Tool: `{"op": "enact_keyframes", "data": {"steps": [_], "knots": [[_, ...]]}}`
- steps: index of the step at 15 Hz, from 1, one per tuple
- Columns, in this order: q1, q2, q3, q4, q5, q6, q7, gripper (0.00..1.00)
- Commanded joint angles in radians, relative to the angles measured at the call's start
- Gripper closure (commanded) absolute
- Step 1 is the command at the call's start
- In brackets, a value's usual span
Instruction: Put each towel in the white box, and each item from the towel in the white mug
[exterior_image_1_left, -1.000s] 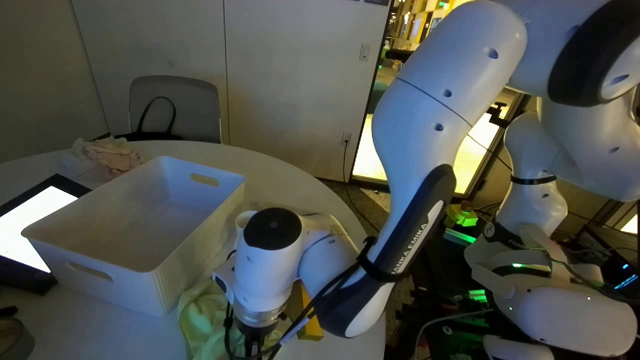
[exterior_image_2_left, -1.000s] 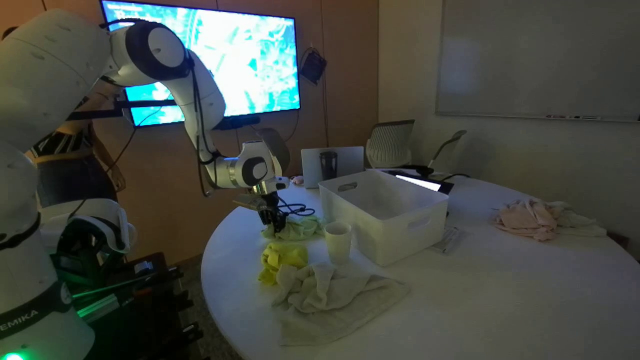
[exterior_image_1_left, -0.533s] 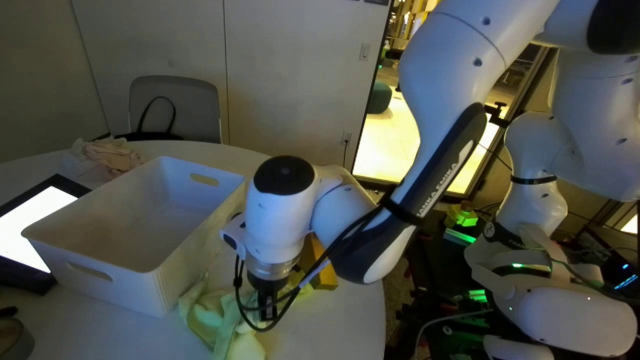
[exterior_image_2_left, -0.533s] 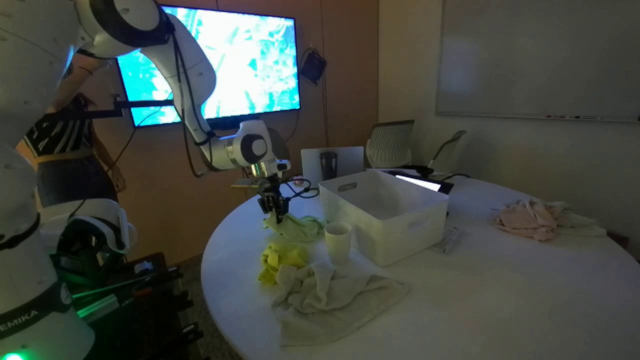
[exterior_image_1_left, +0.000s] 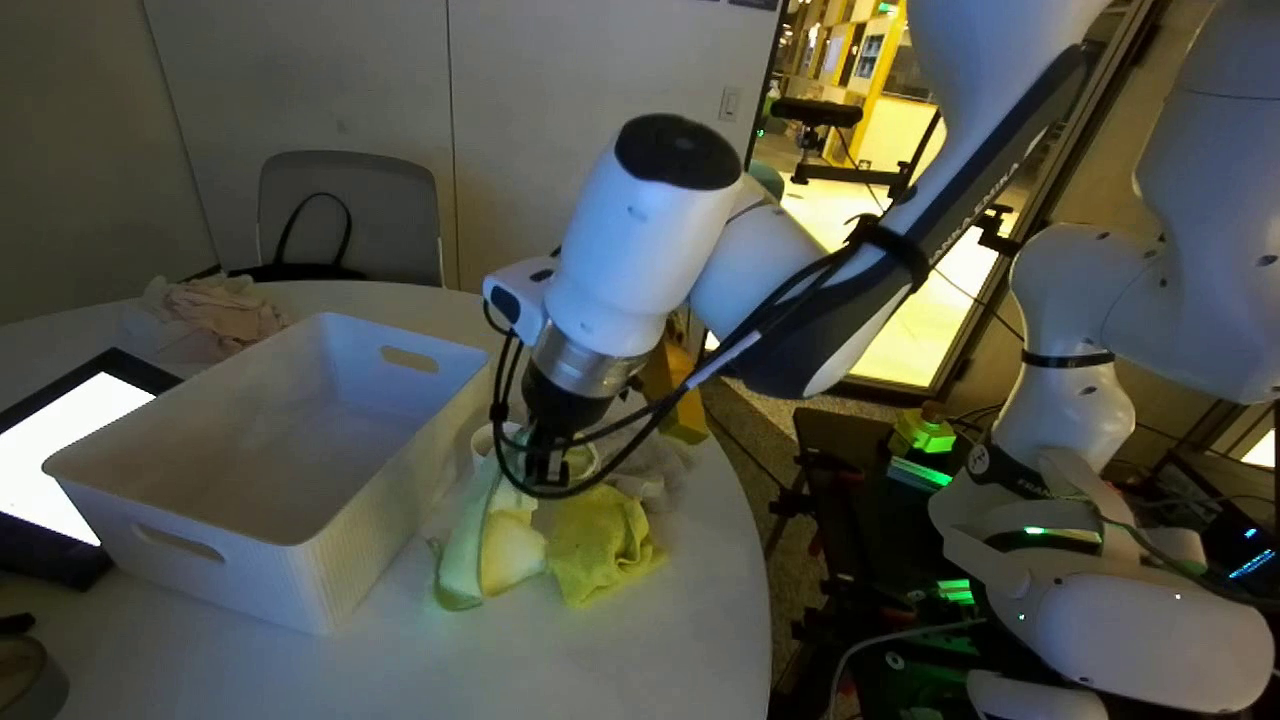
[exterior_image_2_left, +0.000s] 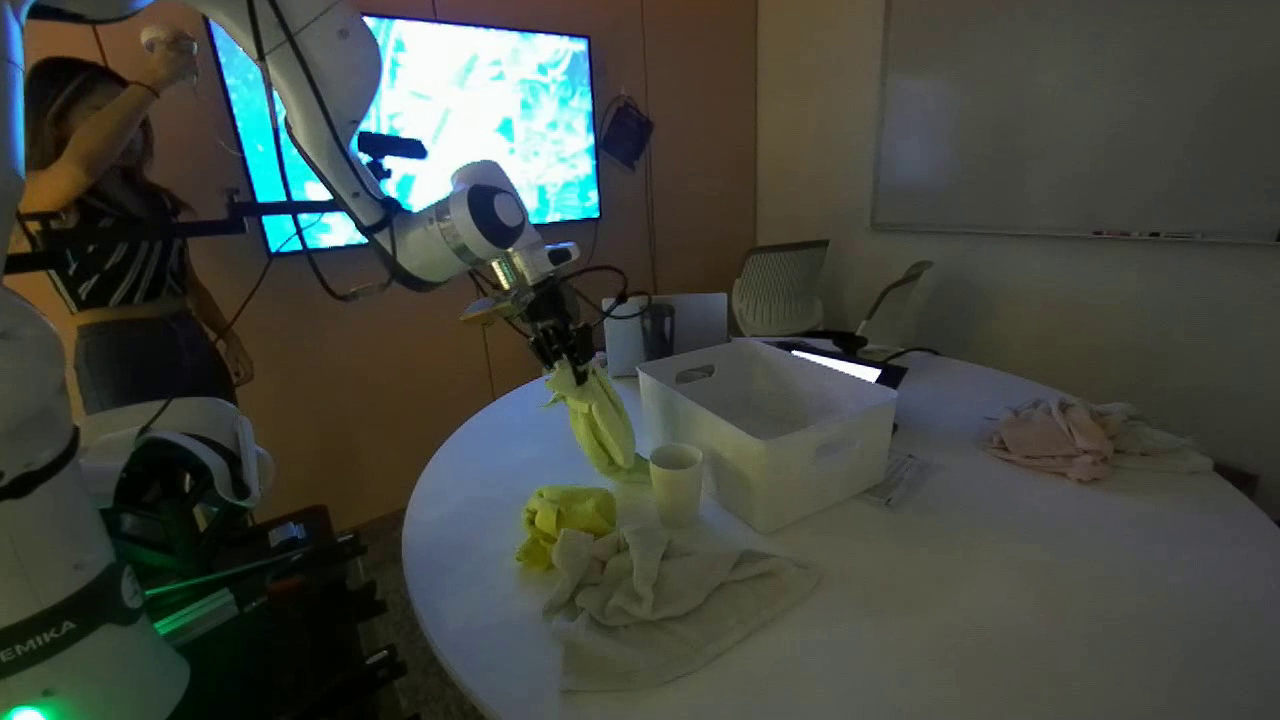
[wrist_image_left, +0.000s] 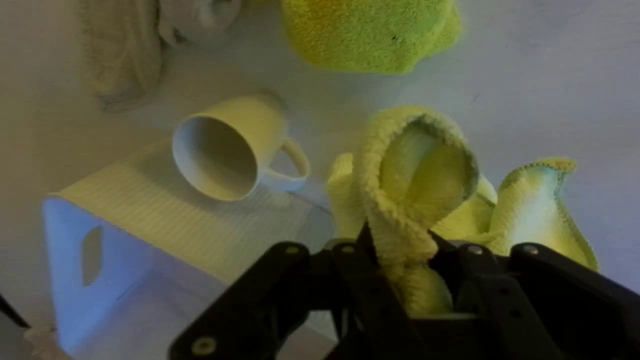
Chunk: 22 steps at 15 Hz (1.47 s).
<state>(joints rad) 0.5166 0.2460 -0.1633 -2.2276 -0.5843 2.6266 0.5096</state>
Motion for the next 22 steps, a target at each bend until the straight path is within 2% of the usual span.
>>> {"op": "enact_keyframes", "data": {"steps": [1,4,7,10,17,22], "knots": [[-0.069,-0.177,0.062,-0.077,-0.116,-0.052,0.133,0.97],[-0.151,-0.279,0.142,-0.106,-0.133,-0.093,0.193,0.97],[-0.222,-0.352,0.219,-0.128,-0.043,-0.117,0.104,0.97],[-0.273,-0.391,0.272,-0.128,-0.013,-0.138,0.111,0.97],[-0.334,-0.446,0.354,-0.104,0.020,-0.168,0.141,0.97],[-0.359,-0.452,0.397,-0.038,0.037,-0.210,0.157,0.97]]}}
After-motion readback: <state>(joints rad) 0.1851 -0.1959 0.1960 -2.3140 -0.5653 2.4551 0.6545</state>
